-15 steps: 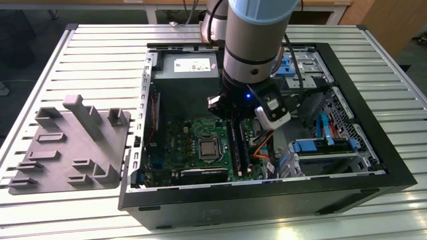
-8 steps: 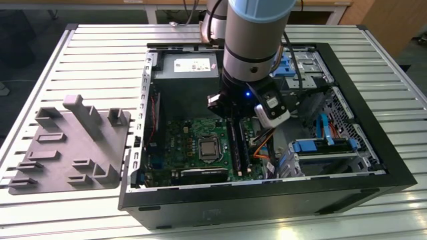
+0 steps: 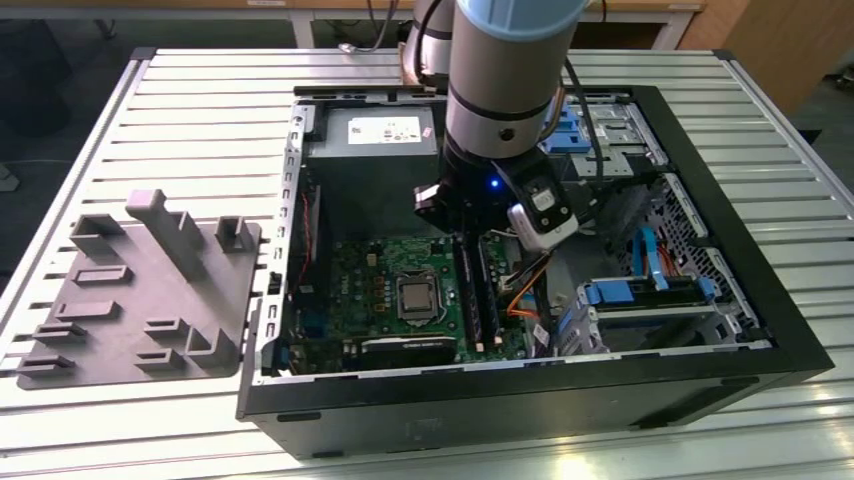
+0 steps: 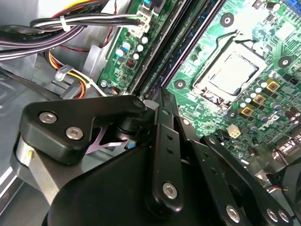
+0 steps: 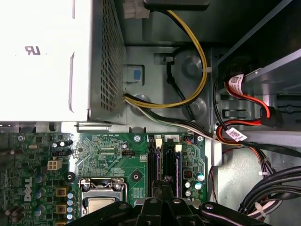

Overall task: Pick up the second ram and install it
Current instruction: 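Press down the second ram until it locks into place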

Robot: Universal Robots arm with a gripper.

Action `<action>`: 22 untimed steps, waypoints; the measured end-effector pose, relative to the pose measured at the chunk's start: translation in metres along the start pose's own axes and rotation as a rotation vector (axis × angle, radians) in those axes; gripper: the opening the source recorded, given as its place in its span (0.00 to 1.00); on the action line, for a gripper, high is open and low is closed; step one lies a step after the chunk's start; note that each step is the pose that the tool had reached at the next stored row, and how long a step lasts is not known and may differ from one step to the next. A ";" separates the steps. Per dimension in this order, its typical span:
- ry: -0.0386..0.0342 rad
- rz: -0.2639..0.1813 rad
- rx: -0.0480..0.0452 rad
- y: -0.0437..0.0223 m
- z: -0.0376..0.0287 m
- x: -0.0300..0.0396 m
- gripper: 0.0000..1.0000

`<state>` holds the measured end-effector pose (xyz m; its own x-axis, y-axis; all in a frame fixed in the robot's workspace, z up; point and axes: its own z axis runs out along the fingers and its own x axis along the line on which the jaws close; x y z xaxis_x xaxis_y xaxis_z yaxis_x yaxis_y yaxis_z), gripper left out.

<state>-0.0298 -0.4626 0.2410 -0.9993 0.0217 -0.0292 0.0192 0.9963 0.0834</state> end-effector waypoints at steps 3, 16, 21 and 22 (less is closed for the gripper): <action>0.0000 0.000 0.0001 0.0011 0.0001 0.0000 0.11; 0.0000 0.000 0.0000 0.0034 0.0017 0.0001 0.11; 0.0001 0.000 0.0003 0.0032 0.0026 0.0002 0.11; 0.0000 0.000 0.0001 0.0032 0.0029 0.0002 0.11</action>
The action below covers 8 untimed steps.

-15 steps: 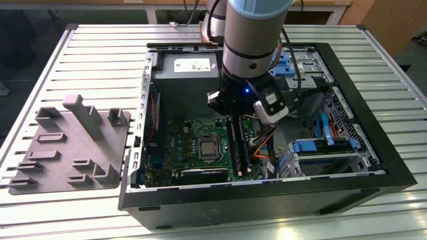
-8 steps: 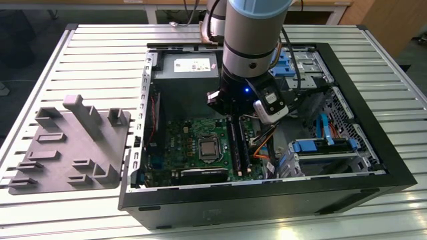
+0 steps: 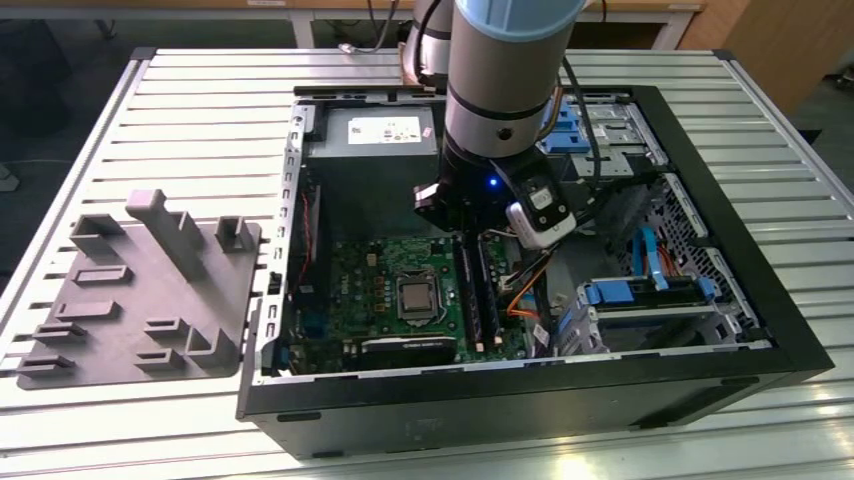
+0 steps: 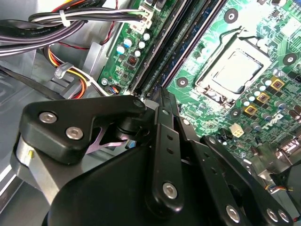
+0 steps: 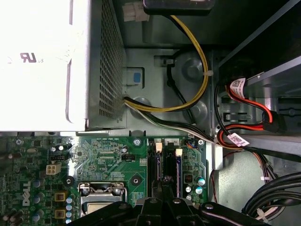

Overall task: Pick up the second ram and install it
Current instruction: 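Press down the second ram until it locks into place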

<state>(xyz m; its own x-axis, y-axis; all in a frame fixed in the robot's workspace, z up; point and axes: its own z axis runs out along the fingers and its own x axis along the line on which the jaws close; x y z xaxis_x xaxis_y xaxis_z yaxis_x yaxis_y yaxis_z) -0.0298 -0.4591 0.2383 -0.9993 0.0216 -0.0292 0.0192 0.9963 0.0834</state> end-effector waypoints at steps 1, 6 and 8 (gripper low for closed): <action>0.0000 0.000 0.0000 0.0000 0.0003 0.0000 0.11; -0.0001 0.000 -0.0026 0.0006 0.0009 0.0000 0.11; 0.0000 0.000 -0.0023 0.0014 0.0012 0.0001 0.11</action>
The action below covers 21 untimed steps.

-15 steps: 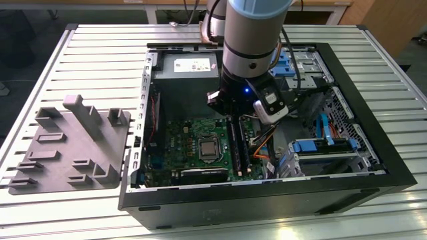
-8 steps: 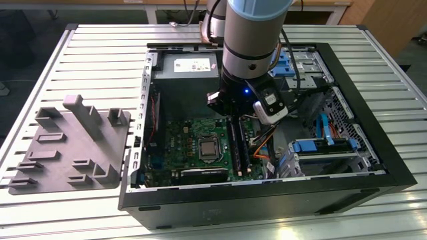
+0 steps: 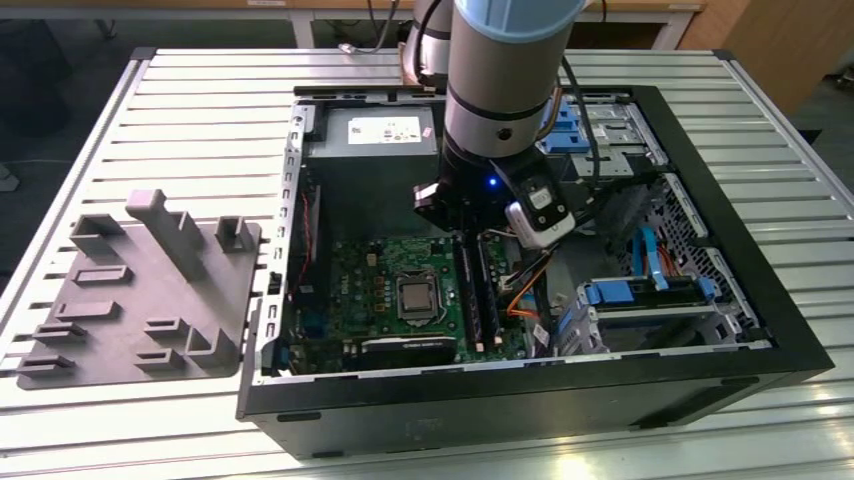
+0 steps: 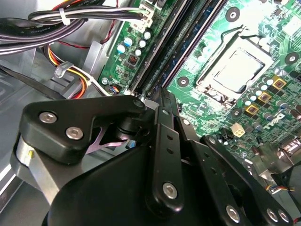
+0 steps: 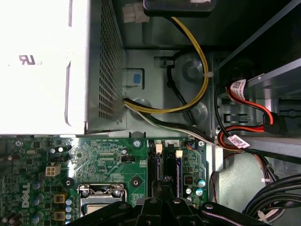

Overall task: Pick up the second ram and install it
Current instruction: 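Press down the second ram until it locks into place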

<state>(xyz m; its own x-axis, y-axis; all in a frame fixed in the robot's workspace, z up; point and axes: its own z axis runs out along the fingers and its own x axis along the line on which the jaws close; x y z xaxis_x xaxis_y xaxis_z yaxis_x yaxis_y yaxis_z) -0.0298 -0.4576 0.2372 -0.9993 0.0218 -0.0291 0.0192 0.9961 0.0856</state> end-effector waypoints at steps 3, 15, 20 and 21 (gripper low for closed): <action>0.0000 0.000 -0.0001 0.0012 0.0009 -0.0001 0.11; 0.0000 0.000 0.0000 0.0058 0.0073 0.0002 0.11; 0.0000 0.000 -0.0004 0.0056 0.0113 0.0003 0.11; 0.0001 0.000 -0.0002 0.0055 0.0115 0.0004 0.11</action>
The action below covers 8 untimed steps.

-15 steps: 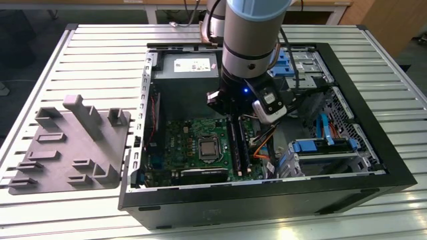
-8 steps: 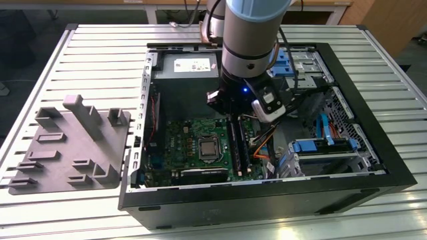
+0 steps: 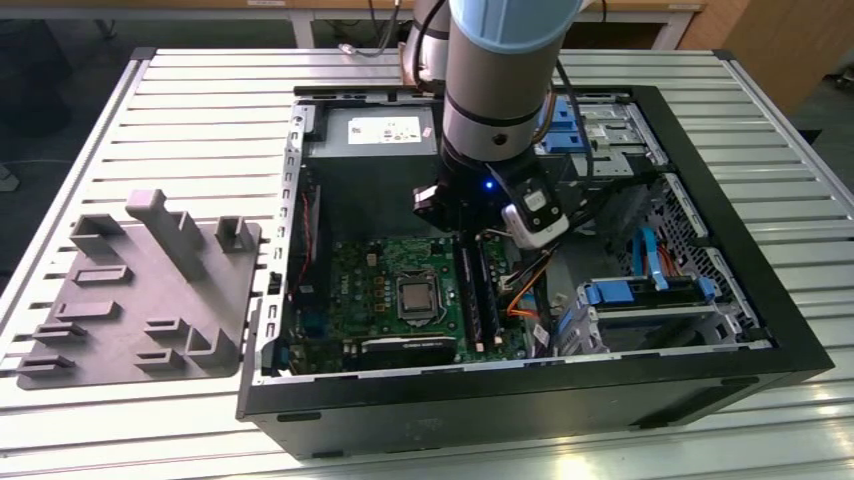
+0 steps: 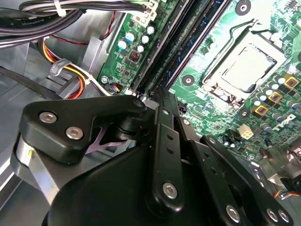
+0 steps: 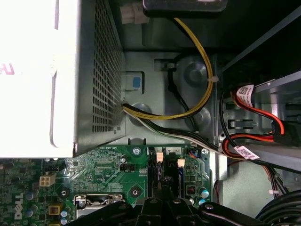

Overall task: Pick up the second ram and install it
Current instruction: 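Press down the second ram until it locks into place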

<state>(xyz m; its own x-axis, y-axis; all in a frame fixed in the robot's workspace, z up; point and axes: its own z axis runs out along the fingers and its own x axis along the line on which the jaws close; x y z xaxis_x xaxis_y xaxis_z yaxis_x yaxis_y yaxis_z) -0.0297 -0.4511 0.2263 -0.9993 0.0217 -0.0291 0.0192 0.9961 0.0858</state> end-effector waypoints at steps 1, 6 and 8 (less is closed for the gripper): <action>0.0001 0.000 0.0001 0.0000 0.0000 0.0000 0.11; 0.0000 0.000 -0.0002 0.0000 0.0003 -0.0004 0.11; -0.0001 0.000 -0.0002 0.0000 0.0003 -0.0006 0.11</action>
<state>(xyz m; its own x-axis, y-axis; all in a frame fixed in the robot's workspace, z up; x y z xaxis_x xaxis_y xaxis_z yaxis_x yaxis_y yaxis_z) -0.0291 -0.4510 0.2260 -0.9993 0.0219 -0.0291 0.0193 0.9961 0.0860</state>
